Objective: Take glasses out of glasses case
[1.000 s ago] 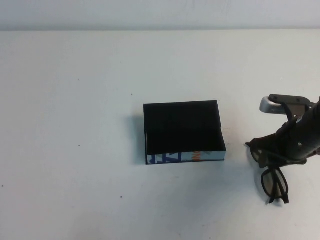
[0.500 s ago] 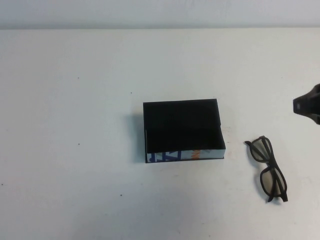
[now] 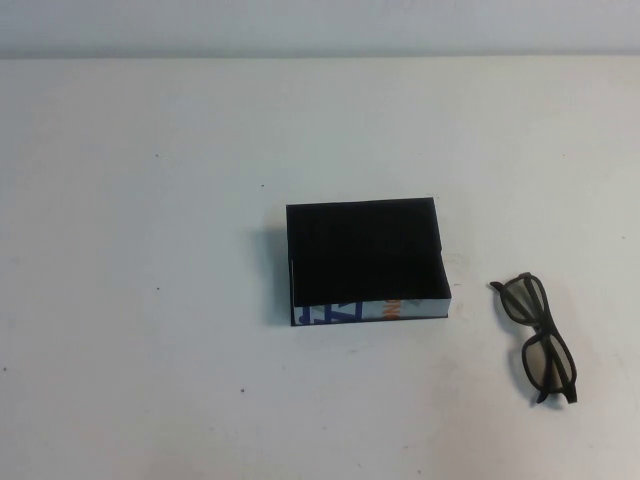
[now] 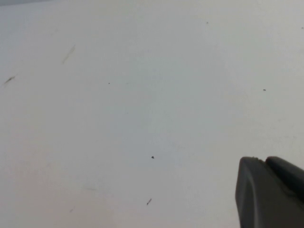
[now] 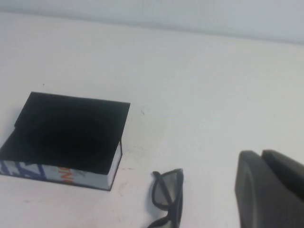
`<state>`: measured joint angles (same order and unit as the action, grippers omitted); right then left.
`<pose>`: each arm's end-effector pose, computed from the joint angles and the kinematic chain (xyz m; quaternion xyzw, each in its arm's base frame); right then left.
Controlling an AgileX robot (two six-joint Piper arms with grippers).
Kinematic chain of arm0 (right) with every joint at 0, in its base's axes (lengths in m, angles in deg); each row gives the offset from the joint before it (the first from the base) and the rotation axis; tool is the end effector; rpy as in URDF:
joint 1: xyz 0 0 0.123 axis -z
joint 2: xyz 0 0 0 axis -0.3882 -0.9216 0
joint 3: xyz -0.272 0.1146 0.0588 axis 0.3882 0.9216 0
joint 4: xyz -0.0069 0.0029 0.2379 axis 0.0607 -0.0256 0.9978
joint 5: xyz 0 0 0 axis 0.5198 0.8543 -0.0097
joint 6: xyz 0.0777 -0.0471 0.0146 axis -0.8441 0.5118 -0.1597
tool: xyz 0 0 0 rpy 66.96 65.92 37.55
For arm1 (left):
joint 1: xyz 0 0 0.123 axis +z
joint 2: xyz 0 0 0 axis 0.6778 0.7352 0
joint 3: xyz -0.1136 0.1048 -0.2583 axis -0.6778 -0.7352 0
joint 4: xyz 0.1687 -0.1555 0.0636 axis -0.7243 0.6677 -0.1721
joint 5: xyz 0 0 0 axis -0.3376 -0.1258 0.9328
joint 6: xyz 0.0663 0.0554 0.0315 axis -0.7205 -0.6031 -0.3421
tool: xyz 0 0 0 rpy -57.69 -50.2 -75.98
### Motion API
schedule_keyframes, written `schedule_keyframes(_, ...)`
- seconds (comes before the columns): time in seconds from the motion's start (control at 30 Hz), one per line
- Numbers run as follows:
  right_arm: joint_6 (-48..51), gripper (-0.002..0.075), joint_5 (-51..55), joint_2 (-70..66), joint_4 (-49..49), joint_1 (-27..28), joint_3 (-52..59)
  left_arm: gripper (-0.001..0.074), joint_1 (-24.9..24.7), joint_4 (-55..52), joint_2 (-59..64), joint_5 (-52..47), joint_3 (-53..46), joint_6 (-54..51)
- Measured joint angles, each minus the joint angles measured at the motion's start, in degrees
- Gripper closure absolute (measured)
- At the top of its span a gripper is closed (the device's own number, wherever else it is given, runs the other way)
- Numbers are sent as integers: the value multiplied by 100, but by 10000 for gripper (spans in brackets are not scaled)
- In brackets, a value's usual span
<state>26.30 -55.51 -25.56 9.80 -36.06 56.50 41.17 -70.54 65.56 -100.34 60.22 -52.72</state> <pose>0.0791 0.0194 0.3161 -0.1103 0.7983 0.0603 0.5890 0.0236 -0.0010 0.1733 0.0404 0.7977 0.0119 0.6015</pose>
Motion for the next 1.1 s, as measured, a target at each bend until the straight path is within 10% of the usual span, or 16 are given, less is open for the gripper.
schedule_keyframes(0.6, 0, 742, -1072, 2922, 291, 1266, 2808, 740, 0, 0, 0, 0, 0, 0)
schedule_keyframes(1.1, -582, 742, -390, 2987, 192, 1327, 3014, 740, 0, 0, 0, 0, 0, 0)
